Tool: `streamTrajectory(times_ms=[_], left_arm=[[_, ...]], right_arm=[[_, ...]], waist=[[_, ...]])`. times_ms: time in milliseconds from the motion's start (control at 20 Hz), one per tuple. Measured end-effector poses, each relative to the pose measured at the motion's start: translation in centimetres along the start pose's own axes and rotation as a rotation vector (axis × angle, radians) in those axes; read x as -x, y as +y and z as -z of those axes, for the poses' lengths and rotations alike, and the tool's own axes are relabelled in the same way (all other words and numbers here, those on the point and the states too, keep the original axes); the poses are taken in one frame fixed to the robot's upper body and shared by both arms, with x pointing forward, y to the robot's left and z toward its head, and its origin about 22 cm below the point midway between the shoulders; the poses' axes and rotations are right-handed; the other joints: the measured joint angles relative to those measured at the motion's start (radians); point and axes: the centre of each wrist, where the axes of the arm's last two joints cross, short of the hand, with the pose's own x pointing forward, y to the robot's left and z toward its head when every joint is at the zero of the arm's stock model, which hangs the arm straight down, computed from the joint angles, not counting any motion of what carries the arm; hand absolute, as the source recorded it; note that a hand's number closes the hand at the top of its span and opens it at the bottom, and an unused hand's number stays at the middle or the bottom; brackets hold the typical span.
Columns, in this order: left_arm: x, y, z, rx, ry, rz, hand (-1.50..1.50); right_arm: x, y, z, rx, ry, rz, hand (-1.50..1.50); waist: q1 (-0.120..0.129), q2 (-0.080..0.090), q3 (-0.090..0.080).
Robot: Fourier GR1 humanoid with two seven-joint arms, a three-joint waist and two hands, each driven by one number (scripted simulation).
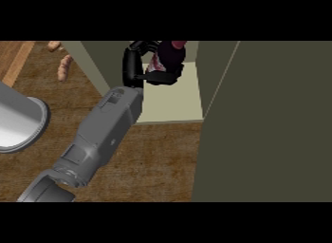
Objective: Pick up the wine, place it into the cabinet and close the cabinet
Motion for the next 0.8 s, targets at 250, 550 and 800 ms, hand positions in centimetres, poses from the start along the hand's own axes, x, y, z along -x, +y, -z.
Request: streamTrajectory(times_ms=[250, 550, 800], left_arm=[[-0.1, -0.1, 0.5, -0.028, 0.04, -0.036, 1.5], [0.5, 0.3, 0.3, -0.052, 0.067, -0.118, 1.5], [0.9, 0.6, 0.1, -0.063, 0.068, -0.13, 1.5]], right_arm=[[0.2, 0.1, -0.1, -0.008, -0.002, 0.009, -1.5], [0.5, 0.2, -0.2, -0.019, -0.009, 0.014, -1.5], [0.4, 0.7, -0.1, -0.03, -0.014, 0.033, -1.5]], waist=[[-0.007, 0.002, 0.0], [-0.014, 0.005, 0.001], [-0.018, 0.006, 0.001]])
